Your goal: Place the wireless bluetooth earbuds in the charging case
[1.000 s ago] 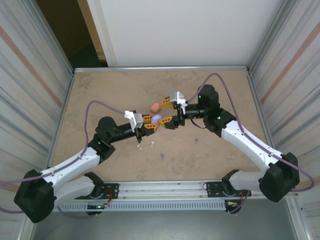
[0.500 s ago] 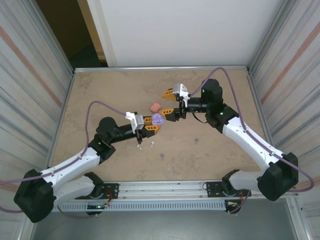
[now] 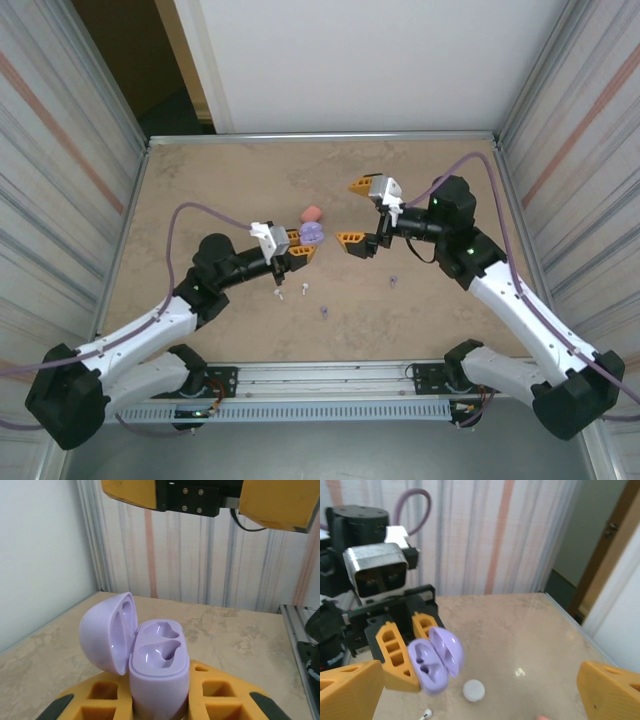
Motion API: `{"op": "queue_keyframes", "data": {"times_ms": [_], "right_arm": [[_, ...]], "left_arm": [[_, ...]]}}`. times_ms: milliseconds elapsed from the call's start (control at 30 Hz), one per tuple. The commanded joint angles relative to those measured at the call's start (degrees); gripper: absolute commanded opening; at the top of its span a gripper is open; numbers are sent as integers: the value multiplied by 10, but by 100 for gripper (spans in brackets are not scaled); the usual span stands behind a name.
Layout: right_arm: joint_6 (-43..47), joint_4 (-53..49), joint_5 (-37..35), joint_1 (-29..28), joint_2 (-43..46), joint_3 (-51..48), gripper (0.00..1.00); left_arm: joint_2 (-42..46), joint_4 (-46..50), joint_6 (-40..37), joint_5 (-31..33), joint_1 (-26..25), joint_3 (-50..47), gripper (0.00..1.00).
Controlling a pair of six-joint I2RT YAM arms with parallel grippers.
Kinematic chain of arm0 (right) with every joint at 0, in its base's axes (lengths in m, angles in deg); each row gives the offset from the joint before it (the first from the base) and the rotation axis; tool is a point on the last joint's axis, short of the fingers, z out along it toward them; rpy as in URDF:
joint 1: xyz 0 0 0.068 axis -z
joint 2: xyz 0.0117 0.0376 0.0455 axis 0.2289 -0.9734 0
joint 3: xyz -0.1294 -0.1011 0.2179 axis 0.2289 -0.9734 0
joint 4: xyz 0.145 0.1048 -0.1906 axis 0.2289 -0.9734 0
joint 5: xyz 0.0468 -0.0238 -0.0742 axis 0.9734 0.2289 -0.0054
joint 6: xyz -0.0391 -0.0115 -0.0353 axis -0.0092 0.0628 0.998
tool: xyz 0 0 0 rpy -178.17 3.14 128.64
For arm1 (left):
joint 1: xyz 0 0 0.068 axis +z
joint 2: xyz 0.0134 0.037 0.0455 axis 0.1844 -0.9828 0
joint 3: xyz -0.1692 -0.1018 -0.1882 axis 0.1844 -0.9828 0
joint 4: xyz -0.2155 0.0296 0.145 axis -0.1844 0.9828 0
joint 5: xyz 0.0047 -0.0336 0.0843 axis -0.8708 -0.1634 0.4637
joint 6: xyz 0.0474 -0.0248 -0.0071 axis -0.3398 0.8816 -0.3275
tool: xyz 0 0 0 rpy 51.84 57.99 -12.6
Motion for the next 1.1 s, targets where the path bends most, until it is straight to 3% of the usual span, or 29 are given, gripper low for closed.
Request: {"op": "queue_keyframes", "data": {"times_ms": [0, 233, 633, 1067], "right_arm": [[-6, -33, -67, 13, 28, -17, 99], [-63, -36, -125, 41, 58, -43, 99], [-230, -121, -130, 70, 5, -43, 99], [-361, -279, -100, 25, -55, -48, 74]], "left_arm": [[31, 30, -35, 34, -3, -1, 0], [67, 69, -56, 53, -3, -7, 0], [108, 91, -68, 71, -3, -17, 0], [125, 95, -77, 84, -3, -26, 0]]}}
